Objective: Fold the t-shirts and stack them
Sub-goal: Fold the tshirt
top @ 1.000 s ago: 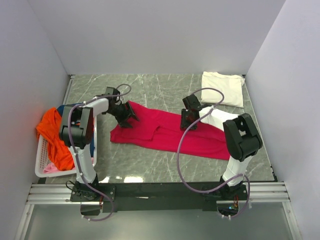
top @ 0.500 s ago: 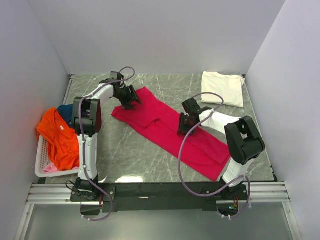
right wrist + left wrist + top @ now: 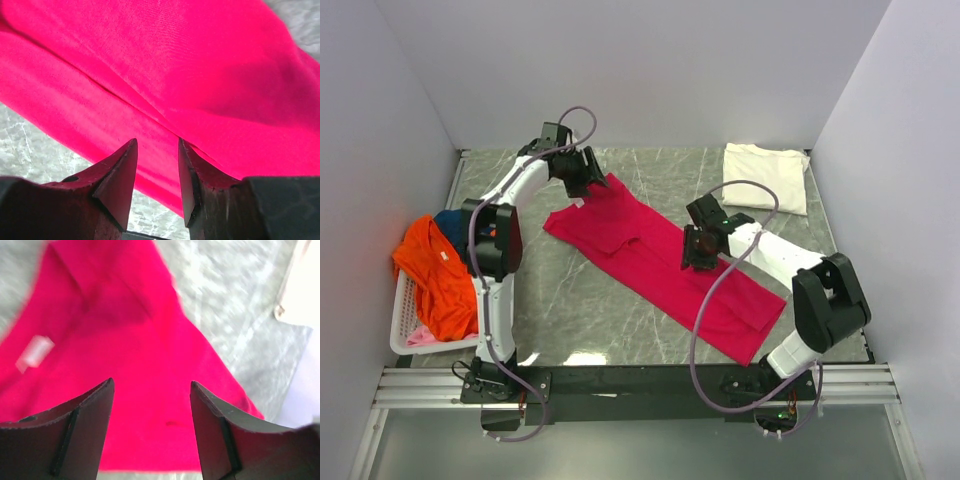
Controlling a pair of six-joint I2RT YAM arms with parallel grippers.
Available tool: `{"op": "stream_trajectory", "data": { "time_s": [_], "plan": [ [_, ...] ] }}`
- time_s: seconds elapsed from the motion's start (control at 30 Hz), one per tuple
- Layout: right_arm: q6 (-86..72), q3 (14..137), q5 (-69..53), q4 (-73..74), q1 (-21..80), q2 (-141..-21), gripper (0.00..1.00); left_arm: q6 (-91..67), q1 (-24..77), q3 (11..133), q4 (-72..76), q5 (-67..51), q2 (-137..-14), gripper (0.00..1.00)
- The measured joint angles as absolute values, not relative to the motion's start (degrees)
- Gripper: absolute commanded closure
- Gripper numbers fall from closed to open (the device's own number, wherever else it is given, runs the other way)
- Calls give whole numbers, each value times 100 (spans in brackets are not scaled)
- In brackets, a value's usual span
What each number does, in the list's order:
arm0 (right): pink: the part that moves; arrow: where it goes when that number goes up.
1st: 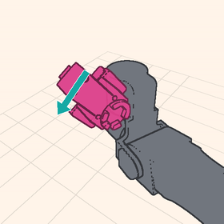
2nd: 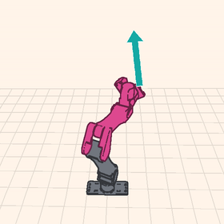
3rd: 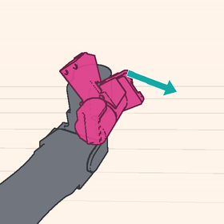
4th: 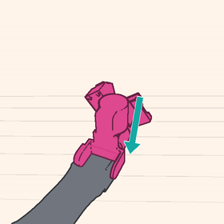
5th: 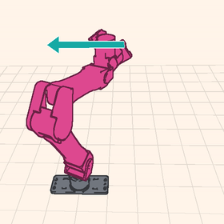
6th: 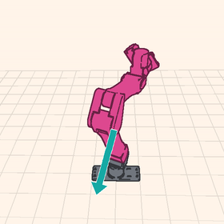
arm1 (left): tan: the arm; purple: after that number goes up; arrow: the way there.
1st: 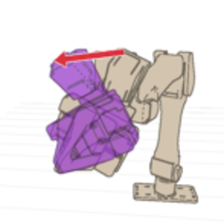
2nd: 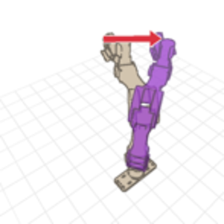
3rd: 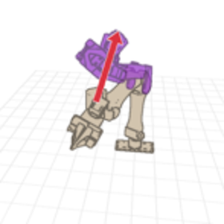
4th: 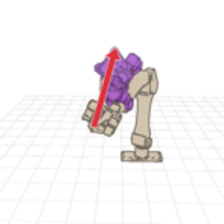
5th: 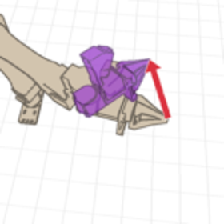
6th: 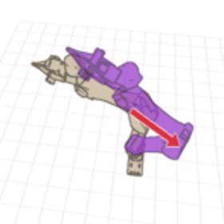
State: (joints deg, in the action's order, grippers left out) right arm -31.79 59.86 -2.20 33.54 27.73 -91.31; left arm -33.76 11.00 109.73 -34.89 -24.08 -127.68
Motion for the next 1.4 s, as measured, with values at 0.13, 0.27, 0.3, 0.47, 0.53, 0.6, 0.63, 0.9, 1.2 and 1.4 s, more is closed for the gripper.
{"op": "stream_trajectory", "data": {
  "time_s": [0.13, 0.27, 0.3, 0.47, 0.53, 0.6, 0.63, 0.9, 1.2, 1.4],
  "plan": [
    [-3168, 5669, -152, 3321, 2770, -8851, 55, -3336, 1317, 10412, -3441, -2388, -12066, 32],
    [-3242, 4963, -156, 3280, 2755, -8613, 54, -3299, 1555, 9675, -3310, -2405, -11557, 30],
    [-3284, 4812, -163, 3262, 2753, -8576, 54, -3299, 1610, 9485, -3269, -2418, -11500, 30],
    [-3430, 4480, -191, 3146, 2735, -8495, 54, -3319, 1702, 8670, -3177, -2456, -11461, 30],
    [-3474, 4449, -193, 3072, 2735, -8473, 54, -3323, 1688, 8536, -3199, -2425, -11461, 30],
    [-3498, 4414, -198, 3004, 2733, -8468, 54, -3323, 1669, 8517, -3190, -2394, -11461, 30],
    [-3509, 4397, -196, 2974, 2733, -8458, 54, -3323, 1660, 8517, -3166, -2377, -11461, 30],
    [-3509, 4338, -169, 3009, 2733, -8169, 54, -3361, 1653, 8497, -3094, -2161, -11550, 30],
    [-3334, 4602, -25, 3214, 2421, -7957, 54, -3365, 1647, 8313, -3039, -2082, -11688, 30],
    [-3236, 4624, -5, 3186, 2272, -8473, 54, -3371, 1594, 8272, -2967, -2163, -11697, 30]
  ]
}}
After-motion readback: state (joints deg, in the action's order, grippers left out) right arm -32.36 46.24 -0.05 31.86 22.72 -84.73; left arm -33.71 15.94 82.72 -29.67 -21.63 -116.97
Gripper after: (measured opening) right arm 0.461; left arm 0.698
